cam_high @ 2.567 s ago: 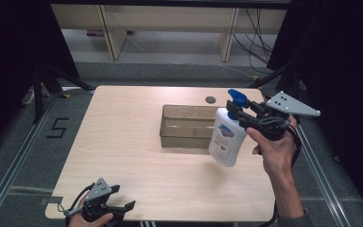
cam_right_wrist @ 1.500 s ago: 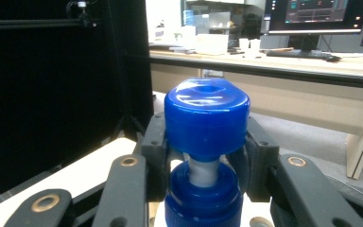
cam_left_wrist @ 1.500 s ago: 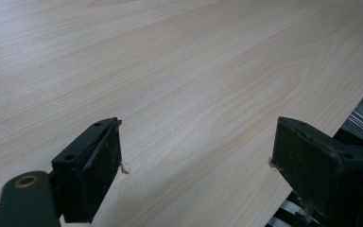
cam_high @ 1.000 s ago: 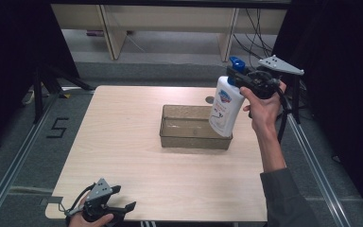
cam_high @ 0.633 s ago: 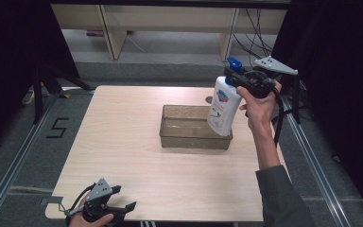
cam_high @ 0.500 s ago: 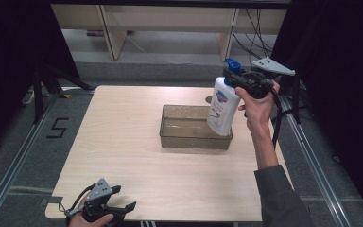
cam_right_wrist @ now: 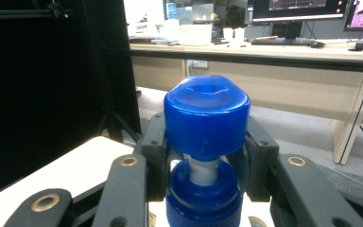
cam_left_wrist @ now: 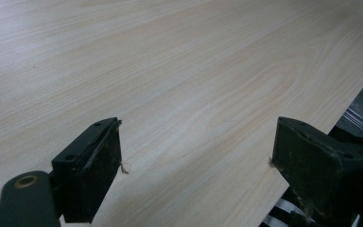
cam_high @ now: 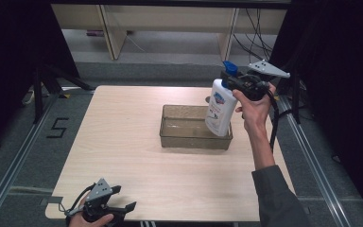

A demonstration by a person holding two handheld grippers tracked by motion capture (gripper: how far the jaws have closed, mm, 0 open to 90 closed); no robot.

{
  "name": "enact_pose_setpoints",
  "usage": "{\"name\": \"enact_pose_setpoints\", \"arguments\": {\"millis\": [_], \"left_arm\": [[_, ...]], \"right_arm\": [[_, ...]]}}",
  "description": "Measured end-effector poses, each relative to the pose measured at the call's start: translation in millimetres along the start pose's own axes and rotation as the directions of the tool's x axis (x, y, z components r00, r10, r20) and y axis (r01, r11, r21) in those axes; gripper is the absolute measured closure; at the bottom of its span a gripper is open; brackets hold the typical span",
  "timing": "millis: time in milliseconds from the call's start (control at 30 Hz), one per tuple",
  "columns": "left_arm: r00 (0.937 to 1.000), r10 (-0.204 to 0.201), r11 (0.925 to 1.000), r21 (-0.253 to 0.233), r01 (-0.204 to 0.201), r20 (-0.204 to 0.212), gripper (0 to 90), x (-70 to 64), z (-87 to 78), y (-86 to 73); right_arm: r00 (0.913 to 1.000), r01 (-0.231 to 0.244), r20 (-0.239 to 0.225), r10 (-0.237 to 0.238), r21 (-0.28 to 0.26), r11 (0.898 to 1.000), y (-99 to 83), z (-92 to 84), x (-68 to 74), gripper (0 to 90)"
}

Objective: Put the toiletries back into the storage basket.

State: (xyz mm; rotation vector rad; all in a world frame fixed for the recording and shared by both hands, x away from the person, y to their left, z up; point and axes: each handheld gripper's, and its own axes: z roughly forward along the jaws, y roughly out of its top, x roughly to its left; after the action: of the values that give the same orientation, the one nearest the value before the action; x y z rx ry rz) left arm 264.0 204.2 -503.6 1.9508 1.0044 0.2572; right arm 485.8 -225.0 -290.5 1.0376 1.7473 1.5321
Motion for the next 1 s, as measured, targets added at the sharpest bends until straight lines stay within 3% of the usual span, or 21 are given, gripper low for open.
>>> {"name": "enact_pose_setpoints", "arguments": {"millis": [367,733,967,1000], "left_arm": [[1.0000,0.008,0.9999,0.010,-0.008,0.001,15.8,0.5,-0.2,0.1],[1.0000,0.000,1.0000,-0.002,0.000,0.001,15.8,-0.1,0.2,-0.1],[1.0000,0.005,1.0000,0.008,-0.005,0.000,15.8,0.3,-0.1,0.1],[1.0000,0.000,1.0000,0.005,0.000,0.002,15.8,-0.2,0.1,0.0]], "right_arm": [[0.9994,-0.036,0.005,0.036,0.026,0.999,-17.6,0.6,-2.9,61.6],[0.9998,0.014,0.010,-0.015,0.038,0.999,-23.0,1.8,-0.9,61.5],[0.9997,0.015,0.021,-0.016,0.044,0.999,-30.5,-0.1,-4.5,61.5],[0.9998,-0.008,0.020,0.007,0.057,0.998,-31.8,-1.1,-4.0,61.5]]}}
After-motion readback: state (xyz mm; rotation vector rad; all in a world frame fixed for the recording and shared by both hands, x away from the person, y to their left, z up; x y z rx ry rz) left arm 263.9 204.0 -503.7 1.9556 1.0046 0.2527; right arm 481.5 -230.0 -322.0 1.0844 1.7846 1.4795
